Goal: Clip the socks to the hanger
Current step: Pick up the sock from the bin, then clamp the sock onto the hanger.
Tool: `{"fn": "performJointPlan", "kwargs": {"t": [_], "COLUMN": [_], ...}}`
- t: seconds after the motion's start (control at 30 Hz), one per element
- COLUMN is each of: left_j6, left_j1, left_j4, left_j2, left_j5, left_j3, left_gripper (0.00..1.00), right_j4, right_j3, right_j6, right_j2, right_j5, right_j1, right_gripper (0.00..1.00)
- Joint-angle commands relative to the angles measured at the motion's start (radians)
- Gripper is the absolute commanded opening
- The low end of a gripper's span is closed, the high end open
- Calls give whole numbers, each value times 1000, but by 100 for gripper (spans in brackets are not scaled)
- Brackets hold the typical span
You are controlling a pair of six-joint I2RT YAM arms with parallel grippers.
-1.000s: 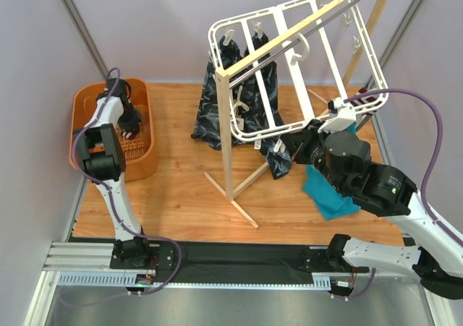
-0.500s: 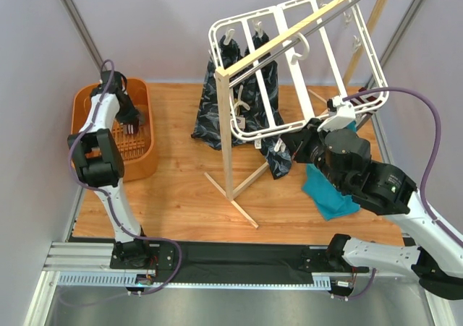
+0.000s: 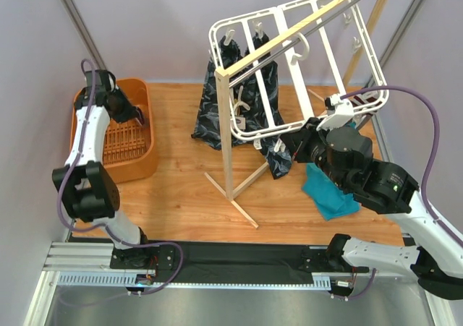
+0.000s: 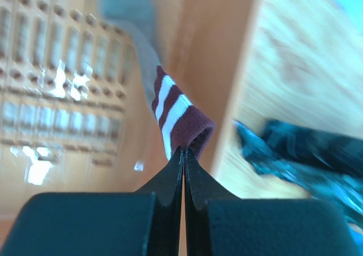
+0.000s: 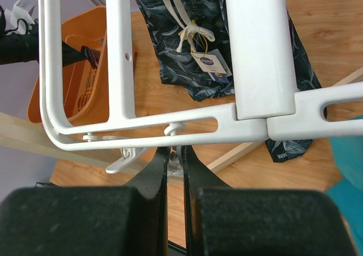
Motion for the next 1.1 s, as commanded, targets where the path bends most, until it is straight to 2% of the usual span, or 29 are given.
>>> {"fn": "performJointPlan", "kwargs": {"t": [0.0, 0.13, 0.33, 0.5, 0.53, 0.7, 0.87, 1.07], "left_j6": [-99, -127, -224, -216, -219, -259, -381, -464], "left_j1": [-4, -8, -22, -142, -175, -183, -183, -177], "left_j4": [91, 104, 107, -7, -11, -83, -92, -99], "left_j2": [-182, -402, -613, -766, -843, -1065, -1219, -1265], "left_j5": [101, 141, 280, 264, 256, 308, 451, 560], "left_j3": [-85, -151, -156, -113, -136, -179, -220, -208], "left_gripper": [0, 0, 0, 0, 0, 0, 0, 0], "right_j4": [-50, -47, -13, 5, 4, 54, 73, 73], "right_j3": [32, 34, 41, 12, 0, -78, -106, -71], "right_j6": [-40, -83, -155, -151, -151, -166, -197, -192], "right_j2": [9, 2, 6, 1, 1, -61, -117, -115], "right_j5": [-47, -105, -145, -217, -240, -317, -345, -407], "right_j1": [-9, -9, -10, -10, -10, -10, -10, -10], "right_gripper": [0, 0, 0, 0, 0, 0, 0, 0]}}
